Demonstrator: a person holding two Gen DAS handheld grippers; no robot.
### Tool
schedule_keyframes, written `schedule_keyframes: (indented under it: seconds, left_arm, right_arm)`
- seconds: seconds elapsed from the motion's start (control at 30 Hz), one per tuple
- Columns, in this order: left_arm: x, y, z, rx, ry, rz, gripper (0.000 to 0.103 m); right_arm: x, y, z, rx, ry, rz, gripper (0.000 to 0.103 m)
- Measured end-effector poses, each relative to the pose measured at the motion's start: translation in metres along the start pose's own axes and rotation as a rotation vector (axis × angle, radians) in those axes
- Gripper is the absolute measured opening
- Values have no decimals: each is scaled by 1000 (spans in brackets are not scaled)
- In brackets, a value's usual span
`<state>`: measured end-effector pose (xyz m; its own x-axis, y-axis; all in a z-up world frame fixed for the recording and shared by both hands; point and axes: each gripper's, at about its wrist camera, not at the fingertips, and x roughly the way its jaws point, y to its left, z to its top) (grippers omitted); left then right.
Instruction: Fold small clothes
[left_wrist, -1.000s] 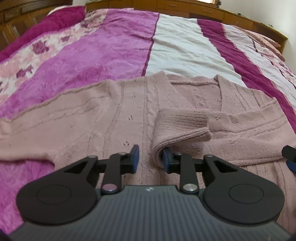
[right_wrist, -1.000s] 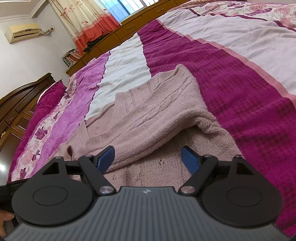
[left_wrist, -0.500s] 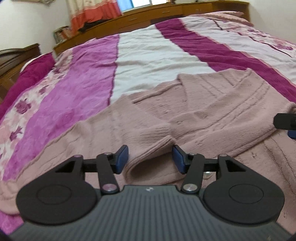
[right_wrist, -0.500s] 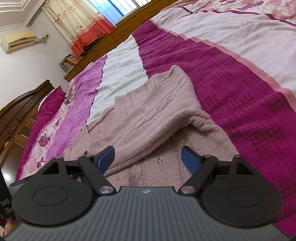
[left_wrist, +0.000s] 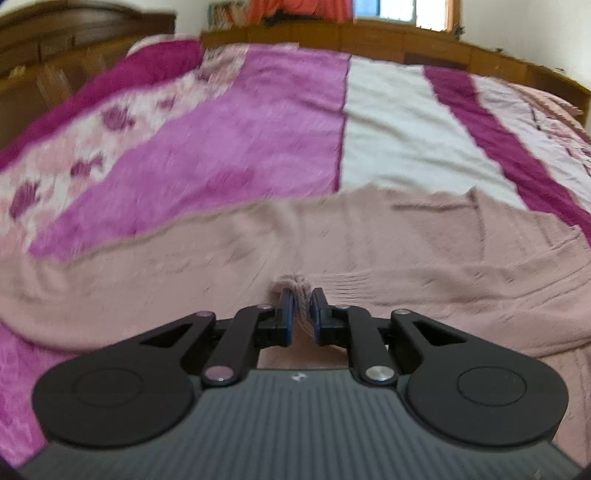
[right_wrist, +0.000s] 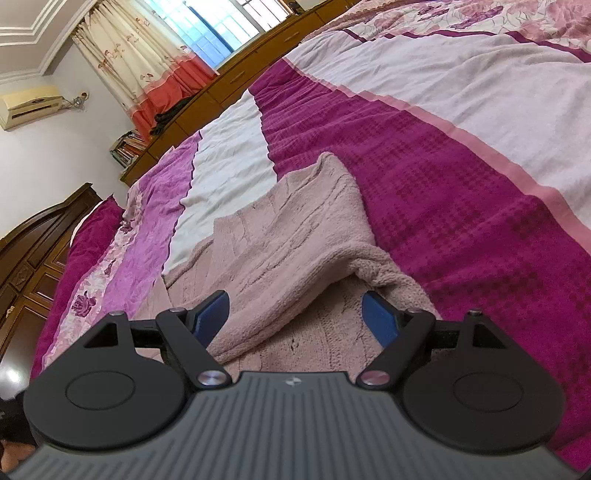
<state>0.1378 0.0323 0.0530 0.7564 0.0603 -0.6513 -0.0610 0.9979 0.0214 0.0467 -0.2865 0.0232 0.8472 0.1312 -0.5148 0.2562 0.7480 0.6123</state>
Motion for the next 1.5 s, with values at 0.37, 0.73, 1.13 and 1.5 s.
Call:
schedule_keyframes:
  seconds: [0.37, 0.73, 1.13, 1.5]
  left_arm:
    - [5, 22, -11, -47, 43, -64, 21]
    - [8, 27, -11, -53, 53, -56, 21]
    - [10, 25, -12, -35, 60, -41, 22]
    - [8, 33, -1, -36, 24, -47, 23]
  right_arm:
    - [-10, -10, 7, 112, -40, 40, 84]
    - [-27, -33, 14, 230, -95, 14, 84]
    - [-4, -7, 15, 164, -66, 30, 84]
    - [-21, -15, 45, 101, -113, -31, 84]
